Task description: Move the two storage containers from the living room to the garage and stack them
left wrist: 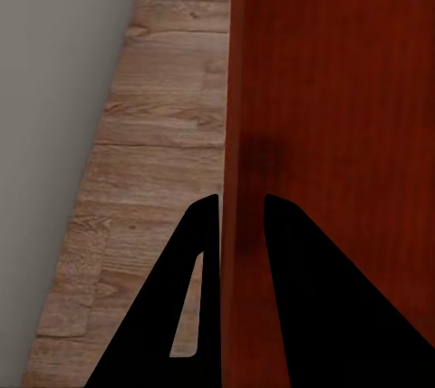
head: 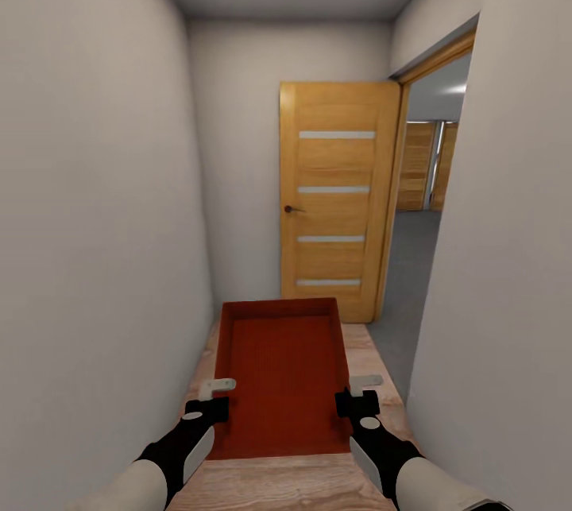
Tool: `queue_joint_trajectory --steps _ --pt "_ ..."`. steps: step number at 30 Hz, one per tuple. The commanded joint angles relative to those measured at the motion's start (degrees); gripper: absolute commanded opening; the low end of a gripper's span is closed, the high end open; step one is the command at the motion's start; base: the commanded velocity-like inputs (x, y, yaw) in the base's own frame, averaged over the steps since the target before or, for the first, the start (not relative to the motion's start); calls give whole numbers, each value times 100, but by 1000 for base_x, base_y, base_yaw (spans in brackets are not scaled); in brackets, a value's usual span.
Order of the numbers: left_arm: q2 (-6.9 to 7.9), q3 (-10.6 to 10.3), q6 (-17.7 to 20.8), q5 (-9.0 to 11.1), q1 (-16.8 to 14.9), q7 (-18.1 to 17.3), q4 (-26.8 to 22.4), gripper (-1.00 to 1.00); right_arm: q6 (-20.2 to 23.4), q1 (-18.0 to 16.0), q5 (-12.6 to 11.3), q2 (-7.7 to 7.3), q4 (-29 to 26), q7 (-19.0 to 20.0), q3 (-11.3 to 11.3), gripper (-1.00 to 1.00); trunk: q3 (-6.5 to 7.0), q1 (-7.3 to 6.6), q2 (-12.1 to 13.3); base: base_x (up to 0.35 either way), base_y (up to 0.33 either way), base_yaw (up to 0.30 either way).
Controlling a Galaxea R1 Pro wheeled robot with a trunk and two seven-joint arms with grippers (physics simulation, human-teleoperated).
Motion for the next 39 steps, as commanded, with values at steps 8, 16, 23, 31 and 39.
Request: queue_joint_trajectory --steps 8,16,23,31,39 --pt "178 281 33 -84 -3 239 -37 -100 -41 -7 -529 -4 14 -122 -246 -100 -9 4 -6 322 0 0" --pt "175 281 33 -84 -3 239 -37 -100 -42 -8 -529 -4 14 -122 -246 -100 -9 4 -6 322 0 0" --pt "174 281 33 -84 -3 239 -37 -100 -36 -9 -529 -4 14 -116 -245 -100 -9 4 -6 322 0 0" --pt "176 281 33 -84 -3 239 -39 -100 -49 -7 -529 -4 14 -113 -246 -100 -9 4 -6 322 0 0" --pt "165 281 -162 -84 -3 245 -54 -100 -25 -10 -528 -4 17 -137 -238 -100 -9 4 -6 272 0 -58"
